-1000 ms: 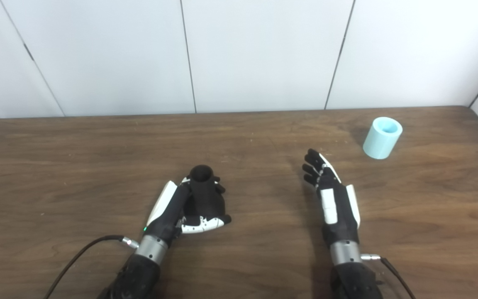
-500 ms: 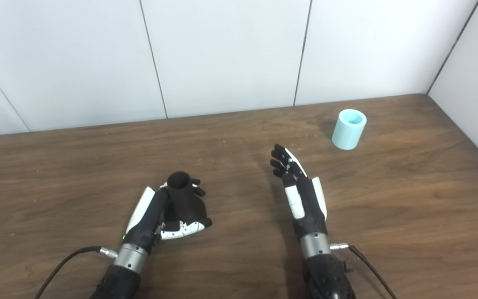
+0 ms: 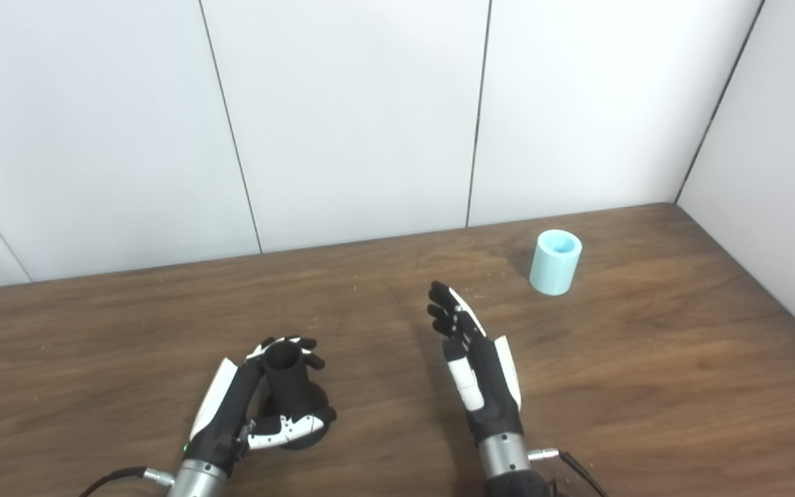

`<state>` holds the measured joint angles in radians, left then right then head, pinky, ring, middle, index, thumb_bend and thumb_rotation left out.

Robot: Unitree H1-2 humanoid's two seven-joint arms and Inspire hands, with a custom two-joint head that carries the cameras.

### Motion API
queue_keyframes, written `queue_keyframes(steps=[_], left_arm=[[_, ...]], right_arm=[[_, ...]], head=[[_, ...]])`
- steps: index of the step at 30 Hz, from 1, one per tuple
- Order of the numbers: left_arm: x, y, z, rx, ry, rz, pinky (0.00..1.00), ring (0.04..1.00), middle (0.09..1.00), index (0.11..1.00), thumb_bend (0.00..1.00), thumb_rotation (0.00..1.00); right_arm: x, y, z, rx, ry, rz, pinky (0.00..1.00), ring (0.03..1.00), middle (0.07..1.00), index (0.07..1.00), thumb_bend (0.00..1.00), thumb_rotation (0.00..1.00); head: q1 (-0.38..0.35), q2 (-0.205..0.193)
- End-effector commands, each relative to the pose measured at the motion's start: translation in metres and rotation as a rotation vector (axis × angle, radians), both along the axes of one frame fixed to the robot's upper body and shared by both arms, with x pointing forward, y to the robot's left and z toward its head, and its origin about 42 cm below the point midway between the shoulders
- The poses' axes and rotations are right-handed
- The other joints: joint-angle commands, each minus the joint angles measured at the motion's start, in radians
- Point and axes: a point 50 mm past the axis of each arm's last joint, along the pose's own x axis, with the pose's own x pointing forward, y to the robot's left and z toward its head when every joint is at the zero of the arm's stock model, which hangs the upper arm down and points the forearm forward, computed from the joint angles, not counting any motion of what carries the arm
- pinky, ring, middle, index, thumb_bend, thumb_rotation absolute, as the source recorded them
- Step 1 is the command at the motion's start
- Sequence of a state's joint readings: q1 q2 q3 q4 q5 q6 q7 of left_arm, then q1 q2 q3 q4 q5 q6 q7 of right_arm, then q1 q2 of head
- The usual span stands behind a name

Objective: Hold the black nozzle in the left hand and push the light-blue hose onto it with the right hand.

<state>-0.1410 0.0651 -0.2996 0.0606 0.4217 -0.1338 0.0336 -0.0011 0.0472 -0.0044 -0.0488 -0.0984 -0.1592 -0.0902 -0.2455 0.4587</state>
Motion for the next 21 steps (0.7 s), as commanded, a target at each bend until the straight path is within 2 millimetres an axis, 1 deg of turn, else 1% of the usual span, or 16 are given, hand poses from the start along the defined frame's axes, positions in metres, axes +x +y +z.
queue_keyframes(steps=[1,4,8,9,11,13,15,17,18,20,21], left_arm=[[-0.027,0.028,-0.055,0.095,0.135,0.039,1.00,0.885,0.780,0.489,0.51,0.07],[-0.027,0.028,-0.056,0.098,0.135,0.040,1.00,0.885,0.780,0.489,0.51,0.07],[-0.027,0.027,-0.057,0.094,0.139,0.040,1.00,0.886,0.781,0.489,0.51,0.07],[-0.026,0.027,-0.057,0.093,0.139,0.040,1.00,0.886,0.781,0.489,0.51,0.07],[-0.023,0.028,-0.057,0.091,0.142,0.043,1.00,0.886,0.781,0.489,0.51,0.07],[-0.021,0.029,-0.056,0.092,0.142,0.044,1.00,0.886,0.782,0.489,0.51,0.07],[-0.019,0.028,-0.056,0.097,0.139,0.043,1.00,0.886,0.782,0.489,0.51,0.07],[-0.018,0.028,-0.056,0.099,0.138,0.041,1.00,0.886,0.782,0.489,0.51,0.07],[-0.018,0.028,-0.056,0.099,0.138,0.041,1.00,0.886,0.782,0.489,0.51,0.07],[-0.018,0.026,-0.054,0.103,0.133,0.037,1.00,0.886,0.782,0.489,0.51,0.07],[-0.018,0.026,-0.054,0.104,0.131,0.036,1.00,0.886,0.782,0.489,0.51,0.07]], right_arm=[[-0.007,0.003,-0.019,0.018,0.045,-0.001,0.86,0.873,0.895,0.888,0.70,1.00],[-0.009,0.002,-0.013,0.020,0.032,-0.003,0.86,0.871,0.894,0.888,0.69,1.00],[-0.009,-0.002,0.001,0.021,-0.002,-0.001,0.86,0.871,0.892,0.893,0.68,1.00],[-0.008,-0.004,0.008,0.017,-0.019,-0.001,0.86,0.872,0.892,0.895,0.68,1.00],[-0.005,-0.010,0.029,-0.003,-0.063,-0.005,0.86,0.874,0.895,0.908,0.67,1.00],[-0.003,-0.020,0.052,-0.047,-0.115,-0.024,0.86,0.873,0.894,0.912,0.67,1.00],[0.002,-0.035,0.071,-0.110,-0.160,-0.063,0.85,0.859,0.874,0.915,0.70,0.99],[0.006,-0.044,0.081,-0.153,-0.181,-0.092,0.84,0.844,0.858,0.912,0.72,0.96],[0.007,-0.046,0.084,-0.166,-0.186,-0.100,0.82,0.831,0.848,0.907,0.75,0.93],[0.013,-0.057,0.099,-0.265,-0.227,-0.138,0.77,0.799,0.816,0.893,0.80,0.88],[0.014,-0.060,0.103,-0.292,-0.238,-0.149,0.75,0.789,0.806,0.889,0.81,0.86]], head=[[0.001,0.001],[0.006,0.000],[0.013,0.001],[0.011,0.002],[0.010,0.001],[0.004,0.002],[-0.001,0.000],[-0.004,-0.001],[-0.004,-0.001],[-0.005,-0.002],[-0.005,-0.002]])
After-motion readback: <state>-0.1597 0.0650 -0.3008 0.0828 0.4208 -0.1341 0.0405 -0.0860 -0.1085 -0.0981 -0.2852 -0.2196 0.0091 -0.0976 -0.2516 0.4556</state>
